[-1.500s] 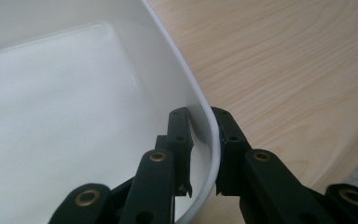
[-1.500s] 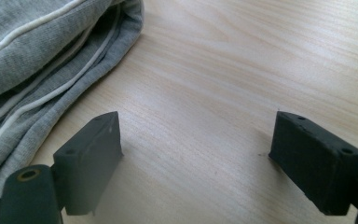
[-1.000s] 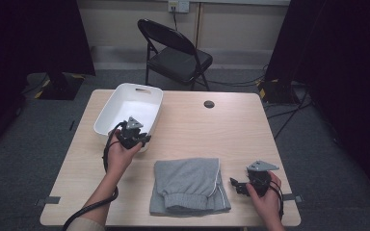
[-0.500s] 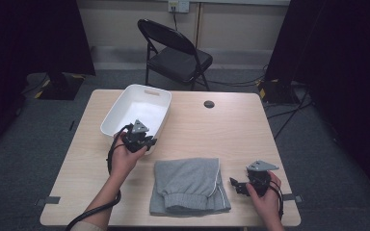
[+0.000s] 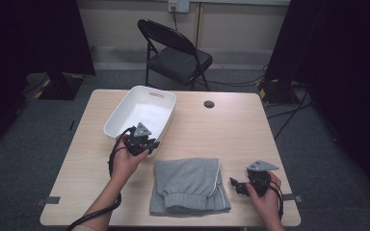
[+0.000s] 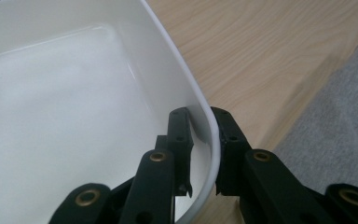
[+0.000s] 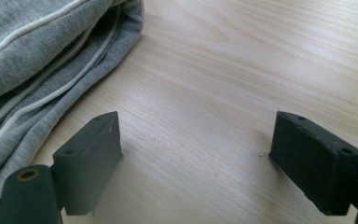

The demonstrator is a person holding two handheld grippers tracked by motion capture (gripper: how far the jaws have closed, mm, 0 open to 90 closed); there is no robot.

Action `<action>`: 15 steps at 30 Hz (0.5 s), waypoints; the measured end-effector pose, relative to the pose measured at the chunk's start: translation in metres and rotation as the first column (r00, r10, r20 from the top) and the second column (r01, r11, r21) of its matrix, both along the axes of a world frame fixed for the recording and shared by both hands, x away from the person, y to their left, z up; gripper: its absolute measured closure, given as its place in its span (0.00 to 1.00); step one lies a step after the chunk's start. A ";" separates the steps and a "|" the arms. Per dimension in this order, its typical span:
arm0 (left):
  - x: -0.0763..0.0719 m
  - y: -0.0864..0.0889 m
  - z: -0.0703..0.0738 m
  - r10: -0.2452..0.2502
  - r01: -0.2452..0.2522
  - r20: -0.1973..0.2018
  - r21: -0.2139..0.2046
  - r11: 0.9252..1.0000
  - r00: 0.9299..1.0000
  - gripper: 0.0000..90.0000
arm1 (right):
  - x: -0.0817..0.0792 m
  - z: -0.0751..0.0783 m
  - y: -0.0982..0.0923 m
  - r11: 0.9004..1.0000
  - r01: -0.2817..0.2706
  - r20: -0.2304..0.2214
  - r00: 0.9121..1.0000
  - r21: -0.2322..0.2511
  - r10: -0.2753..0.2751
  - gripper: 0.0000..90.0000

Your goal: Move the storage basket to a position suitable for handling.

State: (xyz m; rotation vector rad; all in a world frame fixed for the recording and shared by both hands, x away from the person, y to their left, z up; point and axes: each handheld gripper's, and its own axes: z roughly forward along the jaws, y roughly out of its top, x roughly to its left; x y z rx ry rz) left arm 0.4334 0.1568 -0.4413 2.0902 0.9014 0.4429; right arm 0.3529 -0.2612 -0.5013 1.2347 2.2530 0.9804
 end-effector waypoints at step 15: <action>-0.002 0.011 0.016 0.060 -0.059 0.027 -0.036 0.998 0.998 0.62 | 0.000 0.000 0.000 1.000 0.000 0.000 1.000 0.000 0.000 0.17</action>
